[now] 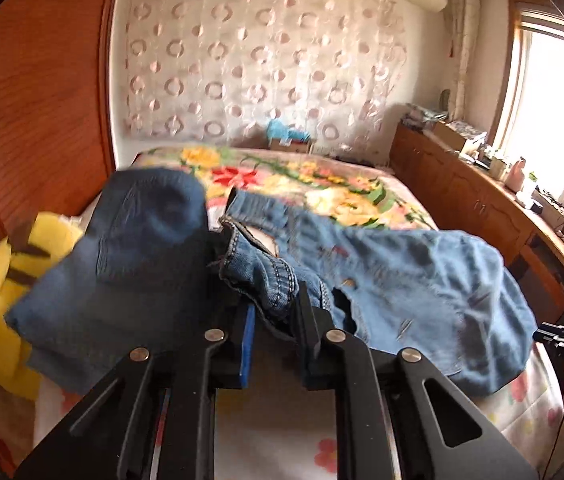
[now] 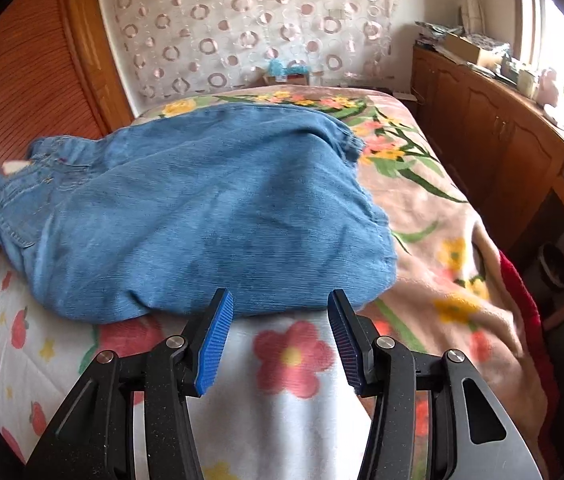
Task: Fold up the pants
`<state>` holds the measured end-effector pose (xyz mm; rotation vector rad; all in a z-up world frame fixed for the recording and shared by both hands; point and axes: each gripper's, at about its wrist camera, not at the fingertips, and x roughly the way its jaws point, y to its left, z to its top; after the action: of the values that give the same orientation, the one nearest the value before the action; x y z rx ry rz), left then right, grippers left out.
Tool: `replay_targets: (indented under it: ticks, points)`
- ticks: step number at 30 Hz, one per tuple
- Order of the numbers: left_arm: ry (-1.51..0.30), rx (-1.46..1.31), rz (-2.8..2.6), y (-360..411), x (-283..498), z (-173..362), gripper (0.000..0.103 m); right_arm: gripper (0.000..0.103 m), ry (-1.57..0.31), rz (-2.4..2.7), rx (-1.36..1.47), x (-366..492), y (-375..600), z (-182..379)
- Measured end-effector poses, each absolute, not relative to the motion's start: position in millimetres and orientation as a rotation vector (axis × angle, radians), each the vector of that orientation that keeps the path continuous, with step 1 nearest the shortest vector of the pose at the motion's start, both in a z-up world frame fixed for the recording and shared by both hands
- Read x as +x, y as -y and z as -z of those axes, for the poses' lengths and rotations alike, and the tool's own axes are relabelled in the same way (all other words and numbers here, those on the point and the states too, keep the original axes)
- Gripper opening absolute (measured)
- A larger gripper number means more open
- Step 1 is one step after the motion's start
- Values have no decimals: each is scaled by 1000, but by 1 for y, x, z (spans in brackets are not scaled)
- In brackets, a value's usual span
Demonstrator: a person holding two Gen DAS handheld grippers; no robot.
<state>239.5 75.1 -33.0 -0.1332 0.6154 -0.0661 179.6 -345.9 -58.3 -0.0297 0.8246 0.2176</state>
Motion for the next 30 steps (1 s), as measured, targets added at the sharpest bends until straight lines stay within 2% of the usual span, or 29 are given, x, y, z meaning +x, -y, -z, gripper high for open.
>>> replay_targets:
  ticks: [7, 16, 22, 27, 30]
  points:
    - [-571, -110, 89, -62, 250, 7, 17, 54, -821, -286, -127, 169, 314, 61]
    - [-562, -109, 98, -60, 252, 3, 17, 65, -817, -325, -310, 172, 281, 72]
    - [-562, -109, 100, -59, 251, 2, 17, 65, -791, -277, -370, 192, 280, 74]
    - [-561, -110, 99, -59, 251, 3, 17, 65, -781, -275, -364, 203, 276, 77]
    - [-558, -107, 102, -57, 249, 2, 17, 51, -783, -316, -363, 205, 274, 79]
